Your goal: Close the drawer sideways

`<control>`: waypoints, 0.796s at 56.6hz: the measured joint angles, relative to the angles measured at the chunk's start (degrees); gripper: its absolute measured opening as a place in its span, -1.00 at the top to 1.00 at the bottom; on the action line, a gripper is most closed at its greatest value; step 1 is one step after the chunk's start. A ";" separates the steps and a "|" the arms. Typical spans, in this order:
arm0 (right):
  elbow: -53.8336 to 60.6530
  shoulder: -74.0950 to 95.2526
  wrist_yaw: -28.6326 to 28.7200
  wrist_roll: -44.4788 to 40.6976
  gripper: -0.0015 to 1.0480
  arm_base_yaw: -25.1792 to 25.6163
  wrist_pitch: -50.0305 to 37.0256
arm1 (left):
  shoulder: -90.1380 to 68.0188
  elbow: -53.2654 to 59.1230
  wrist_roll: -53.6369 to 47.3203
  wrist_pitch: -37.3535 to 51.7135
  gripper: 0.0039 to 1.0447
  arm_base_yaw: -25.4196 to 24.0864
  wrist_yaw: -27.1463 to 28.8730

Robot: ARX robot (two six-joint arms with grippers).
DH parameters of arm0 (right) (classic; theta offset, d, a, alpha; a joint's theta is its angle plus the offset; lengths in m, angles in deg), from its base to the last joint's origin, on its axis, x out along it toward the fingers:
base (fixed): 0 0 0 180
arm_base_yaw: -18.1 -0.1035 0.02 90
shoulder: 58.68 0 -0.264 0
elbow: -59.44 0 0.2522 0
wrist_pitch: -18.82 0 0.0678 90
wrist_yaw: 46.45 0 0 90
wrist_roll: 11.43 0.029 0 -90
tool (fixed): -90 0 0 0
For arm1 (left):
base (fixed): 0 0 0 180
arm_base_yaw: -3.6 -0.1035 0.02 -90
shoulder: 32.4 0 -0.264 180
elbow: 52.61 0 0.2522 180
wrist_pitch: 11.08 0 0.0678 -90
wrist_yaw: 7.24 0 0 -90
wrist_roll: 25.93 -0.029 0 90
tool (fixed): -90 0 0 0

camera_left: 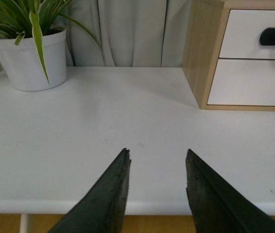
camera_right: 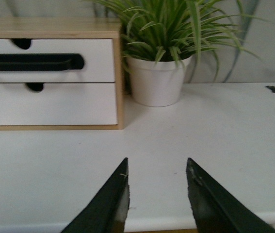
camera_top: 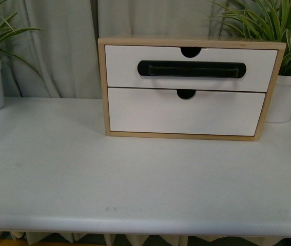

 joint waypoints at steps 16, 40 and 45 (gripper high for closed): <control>4.48 -4.50 -0.57 0.44 0.98 -1.99 -0.22 | 6.27 2.32 1.79 -3.80 0.93 -6.43 -6.21; 8.39 -10.49 -0.59 0.50 0.98 -2.01 1.44 | 14.27 4.96 2.08 -8.26 0.93 -6.45 -6.25; 8.79 -11.82 -0.59 0.50 0.98 -2.01 2.40 | 15.65 4.96 2.08 -9.70 0.93 -6.45 -6.25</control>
